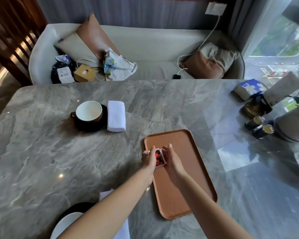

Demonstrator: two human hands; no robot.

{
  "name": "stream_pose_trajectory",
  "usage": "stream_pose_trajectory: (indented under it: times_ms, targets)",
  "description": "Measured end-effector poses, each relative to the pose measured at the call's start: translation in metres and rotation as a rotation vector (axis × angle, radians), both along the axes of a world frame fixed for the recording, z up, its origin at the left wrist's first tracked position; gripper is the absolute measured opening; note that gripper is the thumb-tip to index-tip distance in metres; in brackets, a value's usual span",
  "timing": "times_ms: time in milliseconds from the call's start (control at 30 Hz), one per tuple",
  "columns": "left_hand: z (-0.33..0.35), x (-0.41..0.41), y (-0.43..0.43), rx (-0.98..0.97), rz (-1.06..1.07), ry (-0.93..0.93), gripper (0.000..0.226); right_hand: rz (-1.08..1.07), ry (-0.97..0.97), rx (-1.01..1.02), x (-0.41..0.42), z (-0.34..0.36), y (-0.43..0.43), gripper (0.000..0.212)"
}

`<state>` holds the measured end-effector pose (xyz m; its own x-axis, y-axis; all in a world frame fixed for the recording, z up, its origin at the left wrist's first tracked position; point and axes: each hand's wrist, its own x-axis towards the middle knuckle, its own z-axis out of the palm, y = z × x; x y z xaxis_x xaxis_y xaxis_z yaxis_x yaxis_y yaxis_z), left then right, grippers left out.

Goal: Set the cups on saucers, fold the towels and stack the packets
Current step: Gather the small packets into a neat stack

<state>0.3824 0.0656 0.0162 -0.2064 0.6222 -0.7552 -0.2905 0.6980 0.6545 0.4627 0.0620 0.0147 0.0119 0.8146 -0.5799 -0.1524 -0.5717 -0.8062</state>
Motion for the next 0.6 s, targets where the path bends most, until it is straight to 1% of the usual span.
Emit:
stream_pose_trajectory:
  times_ms: [67,133,233,433,500,600]
  targets:
    - [0.000,0.003,0.014,0.007,-0.024,0.083,0.044,0.017,-0.046,0.016,0.002,-0.007,0.015,0.037]
    - [-0.001,0.005,0.025,-0.002,-0.037,0.127,0.046,0.039,-0.109,0.029,0.001,-0.014,0.029,0.041]
    - [-0.007,0.006,0.040,-0.026,-0.019,0.132,0.046,0.056,-0.145,0.021,0.000,-0.023,0.044,0.048]
    - [-0.011,0.006,0.056,-0.025,-0.001,0.162,0.045,0.100,-0.160,0.009,-0.001,-0.036,0.054,0.048]
    - [-0.012,0.007,0.059,-0.020,-0.006,0.196,0.046,0.118,-0.172,0.013,-0.002,-0.037,0.056,0.045]
    - [-0.012,0.007,0.061,-0.029,-0.007,0.196,0.044,0.133,-0.199,0.034,-0.004,-0.036,0.056,0.030]
